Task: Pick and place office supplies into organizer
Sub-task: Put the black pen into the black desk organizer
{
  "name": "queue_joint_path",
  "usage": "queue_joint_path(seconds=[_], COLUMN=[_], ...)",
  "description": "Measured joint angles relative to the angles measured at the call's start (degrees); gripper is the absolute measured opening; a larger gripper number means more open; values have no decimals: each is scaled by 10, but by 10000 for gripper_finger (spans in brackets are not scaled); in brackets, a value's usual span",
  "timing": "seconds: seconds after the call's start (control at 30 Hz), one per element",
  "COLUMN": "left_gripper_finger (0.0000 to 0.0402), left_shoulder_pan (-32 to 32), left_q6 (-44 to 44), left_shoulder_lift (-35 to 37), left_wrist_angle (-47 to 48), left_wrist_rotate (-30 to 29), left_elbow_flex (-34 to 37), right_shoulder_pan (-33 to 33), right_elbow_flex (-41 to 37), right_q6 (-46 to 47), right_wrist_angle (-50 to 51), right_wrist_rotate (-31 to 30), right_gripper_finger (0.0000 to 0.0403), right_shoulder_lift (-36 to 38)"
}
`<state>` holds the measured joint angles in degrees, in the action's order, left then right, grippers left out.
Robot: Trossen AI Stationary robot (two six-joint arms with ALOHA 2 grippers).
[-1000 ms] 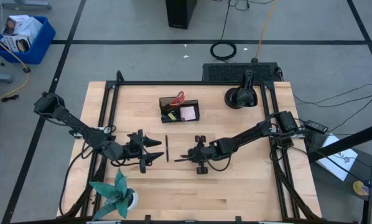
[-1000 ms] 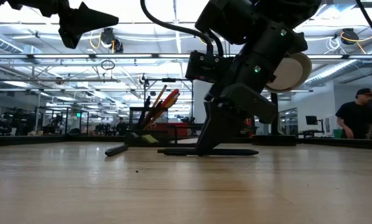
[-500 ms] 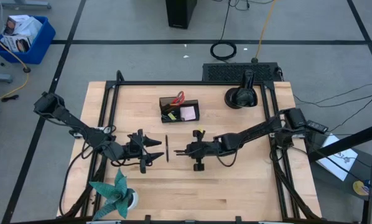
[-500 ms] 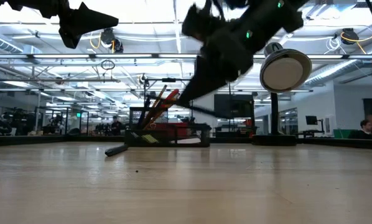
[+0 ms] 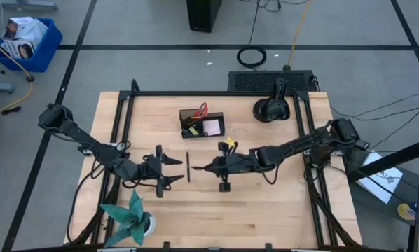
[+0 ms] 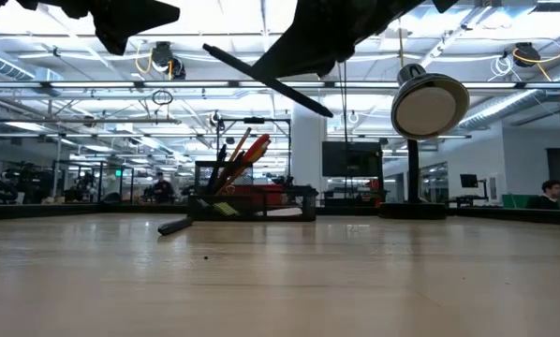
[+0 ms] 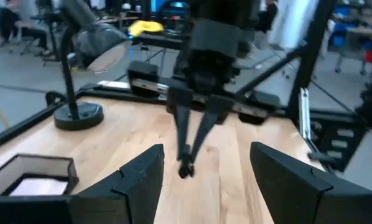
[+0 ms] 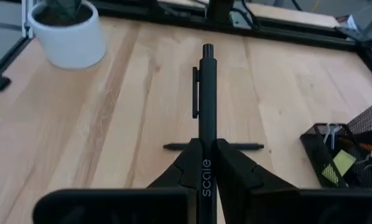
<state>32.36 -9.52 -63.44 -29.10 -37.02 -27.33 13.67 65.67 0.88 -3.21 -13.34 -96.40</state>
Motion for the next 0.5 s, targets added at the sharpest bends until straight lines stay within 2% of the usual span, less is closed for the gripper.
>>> queue_joint_path(seconds=[0.2,0.33,0.5], left_gripper_finger=[243,244,244], left_shoulder_pan=[-11,-25,-43], left_q6=[19,10,9], left_shoulder_lift=[0,0,-16], left_wrist_angle=[12,15,2], left_wrist_rotate=[25,26,45], left_elbow_flex=[0,0,0], right_shoulder_pan=[0,-1,-1], right_elbow_flex=[0,0,0], right_q6=[-13,-15,-17], right_wrist_angle=[-42,-79,-83], right_wrist_rotate=[2,44,16], right_gripper_finger=[18,18,18], right_shoulder_lift=[0,0,0])
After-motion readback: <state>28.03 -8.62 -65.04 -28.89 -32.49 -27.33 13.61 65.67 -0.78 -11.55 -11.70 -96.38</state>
